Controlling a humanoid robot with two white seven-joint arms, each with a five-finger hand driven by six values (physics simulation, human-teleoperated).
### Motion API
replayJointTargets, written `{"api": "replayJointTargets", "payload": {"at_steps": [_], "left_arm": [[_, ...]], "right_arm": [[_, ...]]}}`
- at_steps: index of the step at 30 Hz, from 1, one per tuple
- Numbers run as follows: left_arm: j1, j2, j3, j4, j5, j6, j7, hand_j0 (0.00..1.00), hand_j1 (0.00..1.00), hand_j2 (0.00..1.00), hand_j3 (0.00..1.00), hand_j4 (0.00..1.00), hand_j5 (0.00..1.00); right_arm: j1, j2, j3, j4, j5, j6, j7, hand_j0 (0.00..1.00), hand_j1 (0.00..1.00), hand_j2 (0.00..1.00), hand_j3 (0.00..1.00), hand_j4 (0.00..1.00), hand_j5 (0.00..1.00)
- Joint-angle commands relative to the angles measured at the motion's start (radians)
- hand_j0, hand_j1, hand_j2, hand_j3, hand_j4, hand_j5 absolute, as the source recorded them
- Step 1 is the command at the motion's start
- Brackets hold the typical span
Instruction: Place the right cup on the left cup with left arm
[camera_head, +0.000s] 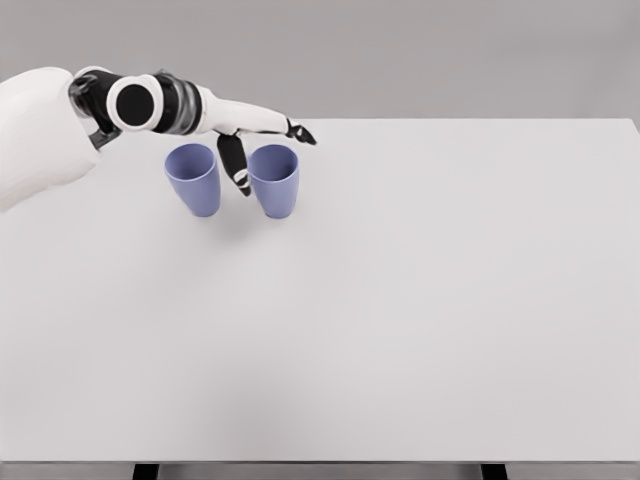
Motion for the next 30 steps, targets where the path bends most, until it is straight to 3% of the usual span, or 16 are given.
{"api": "replayJointTargets", "payload": {"at_steps": [1,15,30], "left_arm": [[0.000,0.000,0.001,0.025,0.008,-0.001,0.000,1.00,1.00,1.00,1.00,1.00,1.00],[0.000,-0.002,0.000,0.030,0.005,0.003,0.000,1.00,1.00,1.00,1.00,1.00,1.00],[0.003,-0.058,-0.002,0.108,-0.002,-0.001,0.000,1.00,1.00,1.00,1.00,1.00,1.00]], "right_arm": [[0.000,0.000,0.000,0.000,0.001,0.000,0.000,1.00,1.00,1.00,1.00,1.00,1.00],[0.000,0.000,0.000,0.000,-0.001,0.000,0.000,1.00,1.00,1.00,1.00,1.00,1.00],[0.000,0.000,0.000,0.000,0.001,0.000,0.000,1.00,1.00,1.00,1.00,1.00,1.00]]}}
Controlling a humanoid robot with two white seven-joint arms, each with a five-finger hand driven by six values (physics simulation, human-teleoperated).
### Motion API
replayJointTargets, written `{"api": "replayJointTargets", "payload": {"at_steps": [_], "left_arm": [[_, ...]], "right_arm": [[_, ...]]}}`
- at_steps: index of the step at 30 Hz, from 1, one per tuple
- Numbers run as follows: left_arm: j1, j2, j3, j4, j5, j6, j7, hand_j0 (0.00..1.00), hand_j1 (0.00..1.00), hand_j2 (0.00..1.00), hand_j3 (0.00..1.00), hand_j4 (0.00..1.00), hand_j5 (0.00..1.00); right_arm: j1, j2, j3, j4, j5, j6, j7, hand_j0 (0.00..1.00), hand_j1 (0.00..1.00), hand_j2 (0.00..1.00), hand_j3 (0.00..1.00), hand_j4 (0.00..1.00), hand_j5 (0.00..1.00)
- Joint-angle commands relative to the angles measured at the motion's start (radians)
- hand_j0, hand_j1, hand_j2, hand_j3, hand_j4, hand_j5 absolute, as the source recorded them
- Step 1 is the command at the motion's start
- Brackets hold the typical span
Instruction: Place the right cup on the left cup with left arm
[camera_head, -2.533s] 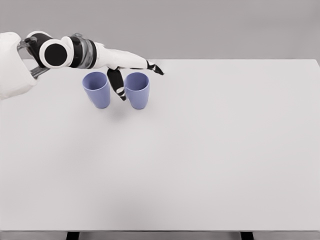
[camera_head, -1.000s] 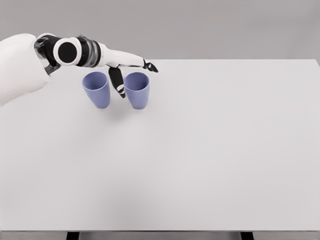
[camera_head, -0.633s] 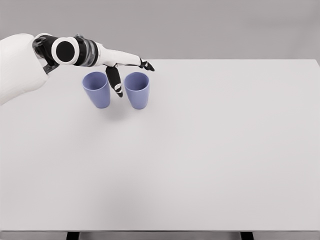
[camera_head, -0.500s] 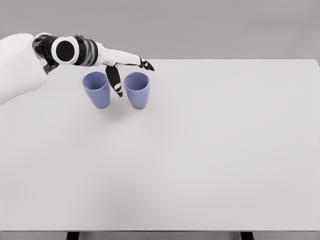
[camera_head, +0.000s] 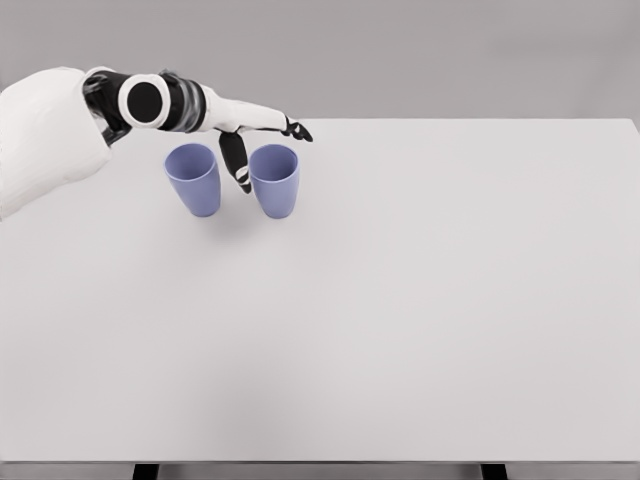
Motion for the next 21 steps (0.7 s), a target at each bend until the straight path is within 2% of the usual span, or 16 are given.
{"api": "replayJointTargets", "payload": {"at_steps": [1,11,21], "left_arm": [[0.000,-0.008,0.001,0.013,0.000,-0.001,0.000,1.00,1.00,1.00,1.00,1.00,1.00],[0.008,-0.023,-0.004,0.014,-0.003,0.000,0.000,1.00,1.00,1.00,1.00,1.00,1.00],[0.009,-0.040,-0.006,0.048,-0.005,0.002,0.000,1.00,1.00,1.00,1.00,1.00,1.00]], "right_arm": [[0.000,0.000,0.001,0.000,0.000,0.000,0.000,1.00,1.00,1.00,1.00,1.00,1.00],[0.000,0.000,0.000,0.000,0.000,0.000,0.000,1.00,1.00,1.00,1.00,1.00,1.00],[0.000,0.000,0.000,0.000,0.000,0.000,0.000,1.00,1.00,1.00,1.00,1.00,1.00]]}}
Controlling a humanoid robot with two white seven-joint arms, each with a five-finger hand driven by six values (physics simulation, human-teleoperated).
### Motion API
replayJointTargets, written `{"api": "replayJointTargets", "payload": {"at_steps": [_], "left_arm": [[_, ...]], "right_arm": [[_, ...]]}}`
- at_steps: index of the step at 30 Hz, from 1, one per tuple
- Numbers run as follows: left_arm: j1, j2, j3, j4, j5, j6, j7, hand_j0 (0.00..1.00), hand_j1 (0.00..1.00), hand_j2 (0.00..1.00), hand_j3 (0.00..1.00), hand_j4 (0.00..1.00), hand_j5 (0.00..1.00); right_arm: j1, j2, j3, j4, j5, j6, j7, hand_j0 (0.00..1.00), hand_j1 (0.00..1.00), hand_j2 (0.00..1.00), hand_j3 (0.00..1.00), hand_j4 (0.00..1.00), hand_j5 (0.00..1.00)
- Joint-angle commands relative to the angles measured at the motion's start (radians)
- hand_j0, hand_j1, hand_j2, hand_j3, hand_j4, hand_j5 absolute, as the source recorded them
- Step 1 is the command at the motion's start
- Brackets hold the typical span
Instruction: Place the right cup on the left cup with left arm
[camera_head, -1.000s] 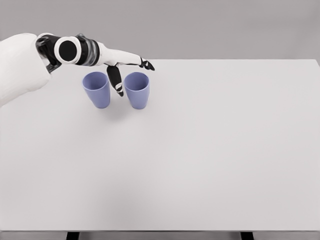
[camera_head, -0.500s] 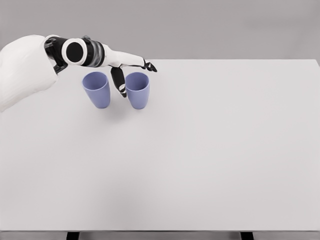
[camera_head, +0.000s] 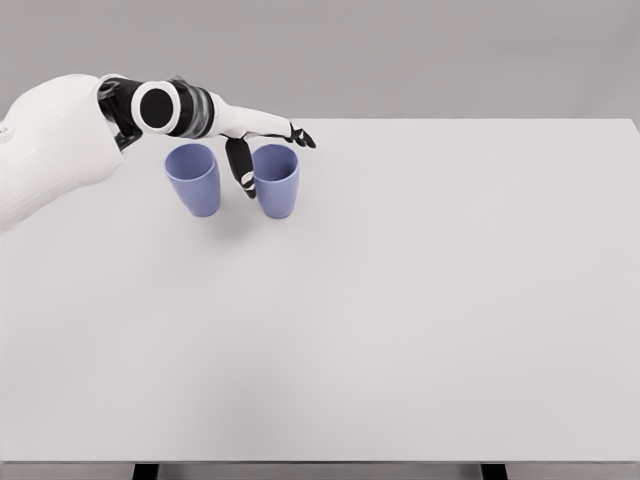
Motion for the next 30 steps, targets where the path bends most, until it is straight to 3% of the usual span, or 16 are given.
{"api": "replayJointTargets", "payload": {"at_steps": [1,12,25,30], "left_arm": [[0.000,-0.012,0.001,0.020,0.000,-0.001,0.000,1.00,1.00,1.00,1.00,1.00,1.00],[0.002,-0.026,0.000,0.028,0.000,-0.001,0.000,1.00,1.00,1.00,1.00,1.00,1.00],[0.017,-0.021,0.001,0.020,0.008,-0.001,0.000,0.87,0.87,0.87,0.87,0.87,0.87],[0.017,-0.018,0.001,0.019,0.008,-0.003,0.000,0.76,0.76,0.76,0.76,0.76,0.76]], "right_arm": [[0.000,0.000,0.000,0.000,-0.001,0.000,0.000,1.00,1.00,1.00,1.00,1.00,1.00],[0.000,0.000,0.000,0.000,-0.001,0.000,0.000,1.00,1.00,1.00,1.00,1.00,1.00],[0.000,0.000,0.000,0.000,0.001,0.000,0.000,1.00,1.00,1.00,1.00,1.00,1.00],[0.000,0.000,0.000,0.000,0.001,0.000,0.000,1.00,1.00,1.00,1.00,1.00,1.00]]}}
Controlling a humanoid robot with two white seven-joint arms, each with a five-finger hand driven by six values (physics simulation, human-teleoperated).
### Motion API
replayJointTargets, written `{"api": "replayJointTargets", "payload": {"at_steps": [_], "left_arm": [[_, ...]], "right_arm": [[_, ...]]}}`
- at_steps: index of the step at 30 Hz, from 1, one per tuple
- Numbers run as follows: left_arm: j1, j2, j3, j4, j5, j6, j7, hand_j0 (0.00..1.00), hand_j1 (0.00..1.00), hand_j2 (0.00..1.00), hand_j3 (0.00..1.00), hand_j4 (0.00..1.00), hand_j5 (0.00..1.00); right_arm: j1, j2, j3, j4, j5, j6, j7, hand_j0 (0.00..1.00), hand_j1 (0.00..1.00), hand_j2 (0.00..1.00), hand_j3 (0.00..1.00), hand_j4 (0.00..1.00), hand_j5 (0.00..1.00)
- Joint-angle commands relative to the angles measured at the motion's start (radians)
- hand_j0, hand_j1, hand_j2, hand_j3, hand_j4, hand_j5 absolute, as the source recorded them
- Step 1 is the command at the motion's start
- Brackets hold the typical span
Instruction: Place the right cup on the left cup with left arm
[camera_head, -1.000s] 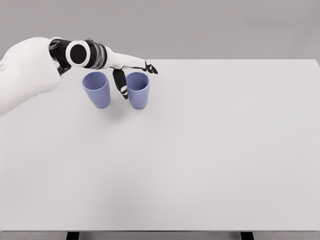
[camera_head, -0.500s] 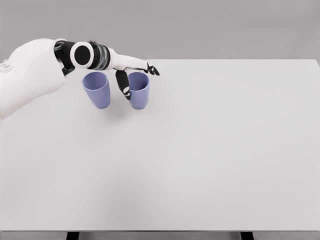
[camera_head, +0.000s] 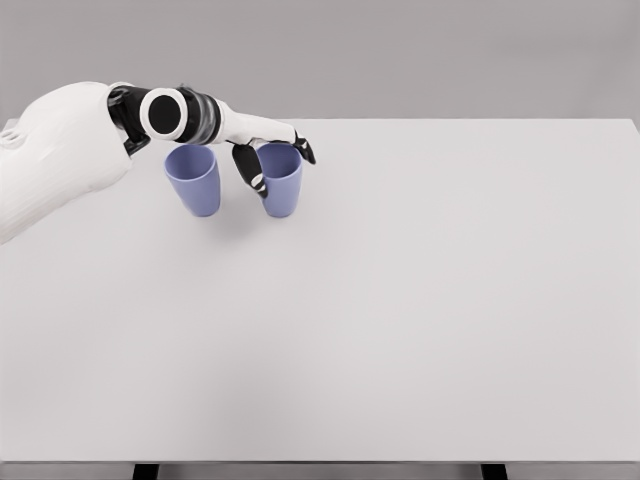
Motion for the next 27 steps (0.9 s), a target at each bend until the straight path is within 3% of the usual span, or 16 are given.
{"api": "replayJointTargets", "payload": {"at_steps": [1,13,27], "left_arm": [[0.000,0.002,-0.001,0.000,-0.001,-0.002,-0.003,0.76,0.76,0.76,0.76,0.76,0.76],[-0.009,0.015,0.002,-0.023,-0.003,-0.005,-0.003,0.63,0.63,0.63,0.63,0.63,0.63],[-0.057,0.117,0.010,-0.187,0.005,-0.002,-0.003,0.59,0.59,0.59,0.59,0.59,0.59]], "right_arm": [[0.000,0.000,0.000,0.000,0.001,0.000,0.000,1.00,1.00,1.00,1.00,1.00,1.00],[0.000,0.000,0.000,0.000,-0.001,0.000,0.000,1.00,1.00,1.00,1.00,1.00,1.00],[0.000,0.000,0.000,0.000,-0.001,0.000,0.000,1.00,1.00,1.00,1.00,1.00,1.00]]}}
